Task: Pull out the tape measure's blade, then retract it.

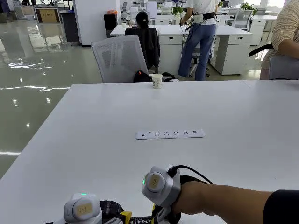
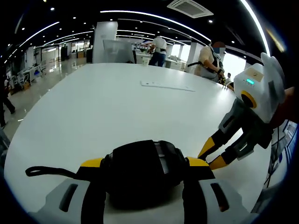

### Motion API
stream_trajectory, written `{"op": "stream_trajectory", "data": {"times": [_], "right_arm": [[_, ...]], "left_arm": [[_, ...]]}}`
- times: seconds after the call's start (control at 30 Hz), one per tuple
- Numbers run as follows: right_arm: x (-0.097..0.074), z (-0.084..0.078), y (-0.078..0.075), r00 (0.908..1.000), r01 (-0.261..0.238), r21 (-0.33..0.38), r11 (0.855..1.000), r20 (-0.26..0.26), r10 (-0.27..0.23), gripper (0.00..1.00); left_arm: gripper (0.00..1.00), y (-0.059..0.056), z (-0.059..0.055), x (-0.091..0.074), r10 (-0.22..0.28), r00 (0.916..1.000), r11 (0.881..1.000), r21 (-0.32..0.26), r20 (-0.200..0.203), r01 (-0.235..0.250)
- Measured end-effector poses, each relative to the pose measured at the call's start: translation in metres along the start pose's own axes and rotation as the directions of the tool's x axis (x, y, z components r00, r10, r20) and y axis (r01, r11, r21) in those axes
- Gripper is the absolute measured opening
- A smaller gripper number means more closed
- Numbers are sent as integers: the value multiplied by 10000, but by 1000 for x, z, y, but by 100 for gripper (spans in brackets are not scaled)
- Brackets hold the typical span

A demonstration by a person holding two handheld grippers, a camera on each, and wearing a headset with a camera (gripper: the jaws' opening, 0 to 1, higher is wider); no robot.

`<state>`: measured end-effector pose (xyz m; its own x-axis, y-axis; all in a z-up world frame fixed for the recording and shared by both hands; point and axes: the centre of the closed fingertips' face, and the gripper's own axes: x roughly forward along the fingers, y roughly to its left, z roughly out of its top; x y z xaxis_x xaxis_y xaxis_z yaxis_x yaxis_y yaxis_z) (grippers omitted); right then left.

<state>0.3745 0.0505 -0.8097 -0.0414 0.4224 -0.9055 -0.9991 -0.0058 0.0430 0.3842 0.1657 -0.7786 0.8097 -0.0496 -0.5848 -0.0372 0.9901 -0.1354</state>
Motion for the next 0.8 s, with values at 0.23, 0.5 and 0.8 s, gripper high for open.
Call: {"op": "stream_trajectory", "data": {"times": [0.23, 0.5, 0.8], "right_arm": [[2, 1, 0, 9998, -74, -29, 10000, 166, 74, 10], [3, 4, 1, 9999, -118, -31, 9999, 125, 118, 10], [5, 8, 1, 9997, -158, 127, 9998, 203, 156, 10]], "left_arm": [[61, -1, 0, 0, -175, 9998, 9998, -22, 72, 175], [61, 1, 1, 1, -145, 9999, 9999, -21, 65, 145], [61, 1, 0, 0, -166, 9998, 9998, -65, 87, 167]]}}
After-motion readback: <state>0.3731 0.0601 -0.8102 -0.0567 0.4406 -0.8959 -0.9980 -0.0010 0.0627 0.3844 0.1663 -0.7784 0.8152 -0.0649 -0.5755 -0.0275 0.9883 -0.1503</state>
